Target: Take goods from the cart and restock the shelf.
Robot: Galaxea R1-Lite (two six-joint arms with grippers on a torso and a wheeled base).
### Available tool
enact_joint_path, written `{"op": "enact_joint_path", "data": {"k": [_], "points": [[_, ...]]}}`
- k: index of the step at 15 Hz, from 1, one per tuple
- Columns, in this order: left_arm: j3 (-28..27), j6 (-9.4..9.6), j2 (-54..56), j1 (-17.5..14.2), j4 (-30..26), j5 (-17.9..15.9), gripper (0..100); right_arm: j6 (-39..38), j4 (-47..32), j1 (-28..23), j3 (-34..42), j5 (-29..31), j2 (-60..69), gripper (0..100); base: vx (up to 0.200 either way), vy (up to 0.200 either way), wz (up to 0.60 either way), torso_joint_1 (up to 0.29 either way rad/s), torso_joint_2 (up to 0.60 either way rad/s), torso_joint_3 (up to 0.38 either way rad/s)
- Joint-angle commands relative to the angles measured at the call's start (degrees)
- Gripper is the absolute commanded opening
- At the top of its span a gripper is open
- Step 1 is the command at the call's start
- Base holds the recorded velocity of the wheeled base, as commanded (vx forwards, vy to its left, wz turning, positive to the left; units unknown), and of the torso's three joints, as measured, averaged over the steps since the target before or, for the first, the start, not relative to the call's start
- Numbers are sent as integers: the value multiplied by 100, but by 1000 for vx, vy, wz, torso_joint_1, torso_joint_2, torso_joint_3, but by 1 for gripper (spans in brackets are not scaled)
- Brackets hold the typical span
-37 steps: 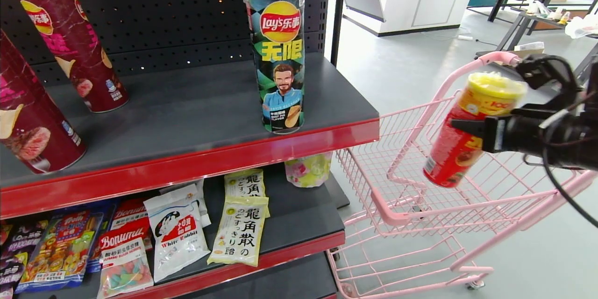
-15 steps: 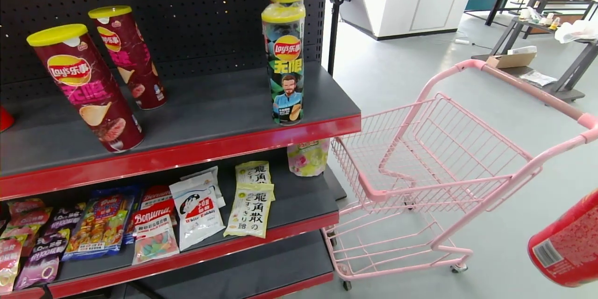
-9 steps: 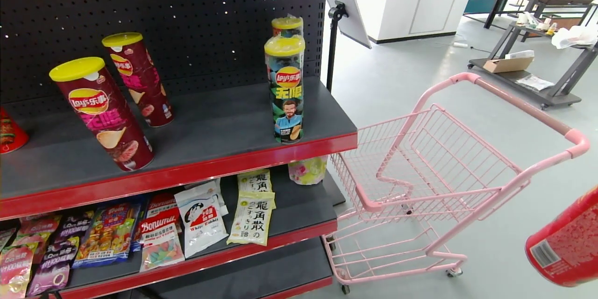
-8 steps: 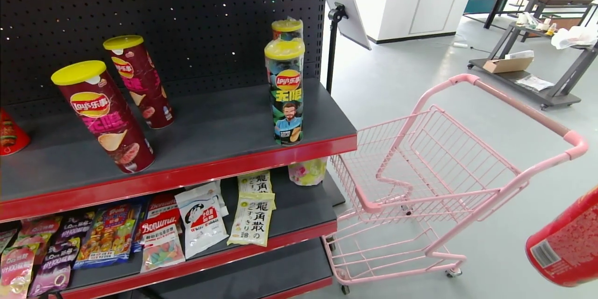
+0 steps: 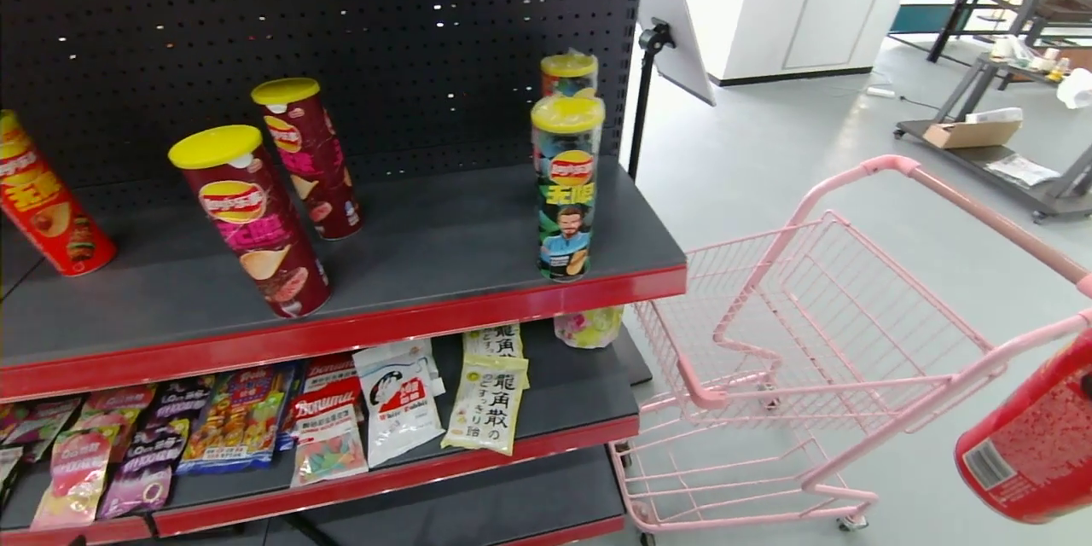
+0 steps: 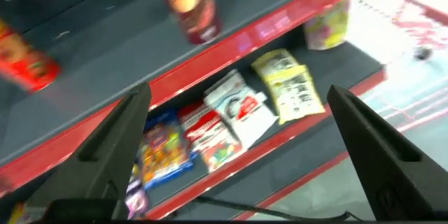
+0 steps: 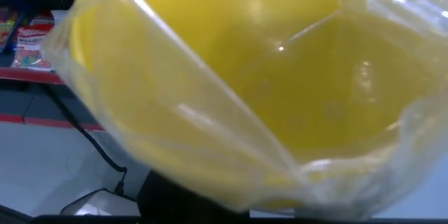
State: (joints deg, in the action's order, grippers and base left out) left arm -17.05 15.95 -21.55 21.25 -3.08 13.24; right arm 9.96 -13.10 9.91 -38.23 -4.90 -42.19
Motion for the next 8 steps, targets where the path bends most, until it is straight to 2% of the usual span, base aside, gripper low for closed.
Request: {"op": "enact_joint_path", "data": {"k": [1, 4, 7, 8], "points": [[-8, 5, 2, 2, 1, 3, 100, 6, 1, 11, -9, -11, -105, 0, 0, 0, 600, 22, 2, -2], [-17, 5, 2, 2, 1, 3, 100, 15, 10, 11, 0, -11, -158, 0, 0, 0, 600, 7, 4, -1], [-26, 5, 2, 2, 10, 3, 100, 15, 10, 2, 105, -11, -184, 0, 0, 0, 0, 0, 0, 0], [-17, 5, 2, 2, 10, 3, 100, 24, 142, -42, 193, -2, -228, 0, 0, 200, 0, 2, 2, 2]]}}
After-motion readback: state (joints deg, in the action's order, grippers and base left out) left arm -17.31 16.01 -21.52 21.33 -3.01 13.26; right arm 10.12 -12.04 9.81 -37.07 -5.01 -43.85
